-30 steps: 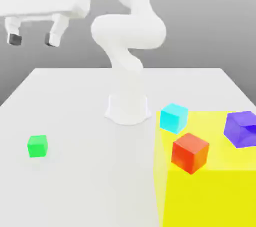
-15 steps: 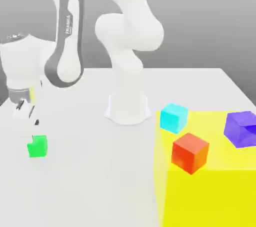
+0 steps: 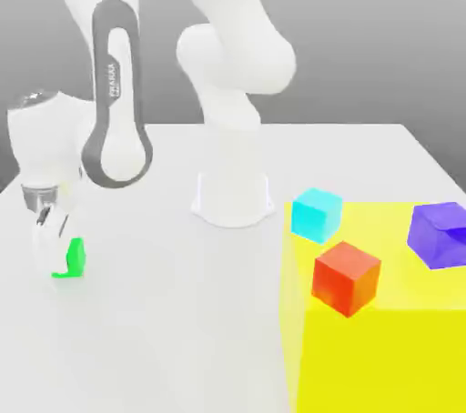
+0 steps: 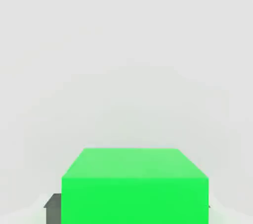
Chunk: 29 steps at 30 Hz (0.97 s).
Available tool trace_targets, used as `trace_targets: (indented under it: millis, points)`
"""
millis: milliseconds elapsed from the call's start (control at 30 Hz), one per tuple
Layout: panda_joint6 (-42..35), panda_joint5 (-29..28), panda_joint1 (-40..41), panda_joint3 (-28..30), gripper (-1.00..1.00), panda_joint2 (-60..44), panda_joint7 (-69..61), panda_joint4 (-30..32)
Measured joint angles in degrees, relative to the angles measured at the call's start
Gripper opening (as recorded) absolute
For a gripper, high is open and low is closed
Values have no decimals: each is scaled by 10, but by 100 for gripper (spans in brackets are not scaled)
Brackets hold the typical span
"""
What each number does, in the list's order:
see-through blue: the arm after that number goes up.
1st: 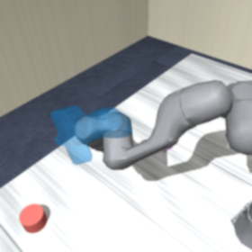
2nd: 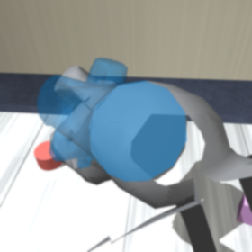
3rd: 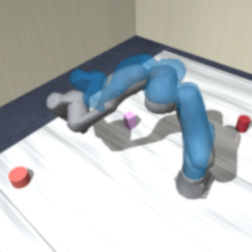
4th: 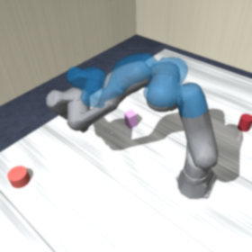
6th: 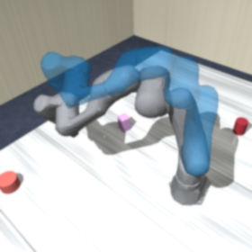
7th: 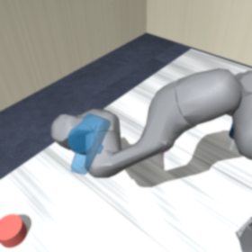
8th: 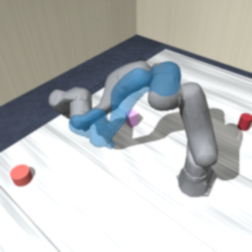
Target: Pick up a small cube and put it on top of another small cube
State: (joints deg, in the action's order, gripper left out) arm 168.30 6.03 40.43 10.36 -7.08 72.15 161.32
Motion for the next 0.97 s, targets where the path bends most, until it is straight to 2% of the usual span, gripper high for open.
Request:
trace_targets:
  millis: [67, 133, 300, 700, 767, 833, 867, 967]
  points:
    - [-34, -35, -2, 7, -100, 40, 26, 5]
    - [-77, -46, -39, -13, -100, 58, 43, -21]
    - [-197, -48, -129, -70, -100, 80, 75, -120]
    - [-486, -45, -401, -207, -100, 121, 152, -369]
    - [-484, -48, -415, -215, -100, 113, 160, -374]
    - [-446, -52, -415, -218, -100, 95, 165, -353]
    - [-431, -53, -415, -218, 100, 89, 166, -344]
    - [-431, -53, -416, -218, 100, 89, 166, -344]
